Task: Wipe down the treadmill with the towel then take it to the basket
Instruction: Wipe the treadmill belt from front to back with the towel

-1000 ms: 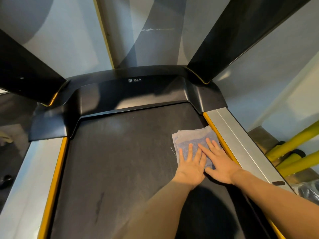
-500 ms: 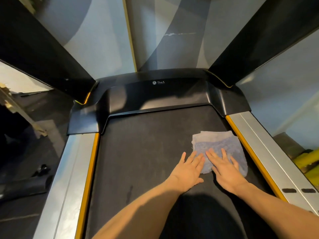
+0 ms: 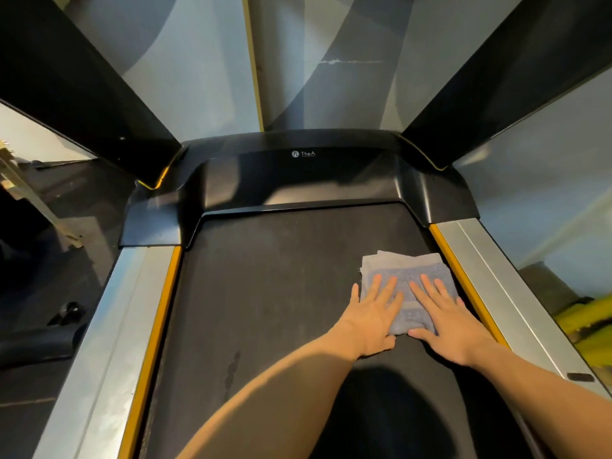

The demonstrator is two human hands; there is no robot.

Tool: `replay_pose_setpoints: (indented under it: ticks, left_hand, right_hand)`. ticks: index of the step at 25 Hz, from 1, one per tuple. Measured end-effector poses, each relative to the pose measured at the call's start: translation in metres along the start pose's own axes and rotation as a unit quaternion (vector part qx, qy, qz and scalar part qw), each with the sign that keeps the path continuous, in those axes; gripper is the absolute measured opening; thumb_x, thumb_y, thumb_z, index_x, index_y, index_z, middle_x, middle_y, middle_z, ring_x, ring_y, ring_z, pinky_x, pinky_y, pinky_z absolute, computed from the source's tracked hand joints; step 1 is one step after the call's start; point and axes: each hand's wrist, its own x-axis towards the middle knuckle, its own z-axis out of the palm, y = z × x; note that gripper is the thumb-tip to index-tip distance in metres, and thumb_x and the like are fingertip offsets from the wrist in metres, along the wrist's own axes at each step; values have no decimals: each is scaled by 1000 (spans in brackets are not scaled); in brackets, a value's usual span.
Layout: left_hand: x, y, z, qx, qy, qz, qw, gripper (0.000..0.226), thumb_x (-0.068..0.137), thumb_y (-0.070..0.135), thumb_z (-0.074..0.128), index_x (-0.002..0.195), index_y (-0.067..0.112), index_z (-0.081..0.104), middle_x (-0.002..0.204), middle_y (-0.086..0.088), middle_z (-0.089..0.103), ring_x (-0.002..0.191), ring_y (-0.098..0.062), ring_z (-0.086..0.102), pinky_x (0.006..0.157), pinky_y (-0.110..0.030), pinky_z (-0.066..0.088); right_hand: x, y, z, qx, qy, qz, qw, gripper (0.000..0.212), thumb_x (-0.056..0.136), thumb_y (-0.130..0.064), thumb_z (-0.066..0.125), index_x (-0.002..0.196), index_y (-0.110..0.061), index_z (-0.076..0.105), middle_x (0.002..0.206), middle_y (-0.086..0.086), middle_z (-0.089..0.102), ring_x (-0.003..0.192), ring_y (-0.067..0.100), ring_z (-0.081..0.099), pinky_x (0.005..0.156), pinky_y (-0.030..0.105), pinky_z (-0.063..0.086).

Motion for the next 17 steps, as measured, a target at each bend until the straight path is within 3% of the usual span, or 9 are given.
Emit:
replay_pose_setpoints:
  ticks: [3, 7, 10, 14, 17]
  left_hand:
    - [20, -3, 16, 68, -12, 23, 997, 78, 101, 32, 47, 157, 0, 5, 164, -25, -3, 149, -48, -9, 120, -62, 9]
    - [5, -32, 22, 183, -16, 40, 982, 74, 93, 44, 56, 147, -3, 40, 152, -25, 40, 142, -49, 31, 116, -50, 33]
    - [-39, -76, 4, 232, 23, 59, 971, 75, 81, 51, 69, 135, 1, 58, 139, -20, 58, 133, -40, 50, 113, -46, 35]
    - [-136, -143, -11, 174, 21, 0, 984, 84, 76, 45, 77, 141, -1, 51, 148, -22, 46, 132, -38, 51, 102, -37, 50]
    - [-206, -189, -9, 144, 14, -61, 988, 88, 79, 42, 78, 147, -3, 42, 152, -24, 41, 138, -43, 41, 90, -25, 56]
  right_hand:
    - [4, -5, 19, 60, 46, -12, 997, 72, 99, -57, 31, 146, -42, -21, 163, -6, -26, 146, 20, -32, 122, 51, -10]
    - [14, -33, 28, 81, 81, -16, 993, 67, 103, -47, 39, 149, -45, -11, 163, -15, -16, 147, 18, -31, 117, 45, -18]
    - [32, -90, 24, 102, 83, -59, 990, 65, 104, -49, 36, 149, -47, -12, 160, -19, -21, 147, 19, -31, 117, 46, -19]
    - [52, -194, 28, 94, 69, -150, 982, 70, 84, -69, 4, 149, -47, -11, 158, -21, -20, 147, 20, -31, 120, 50, -17]
    - [62, -275, 38, 83, 62, -210, 972, 74, 85, -66, 6, 155, -41, 3, 162, -14, -7, 150, 27, -20, 120, 54, -14]
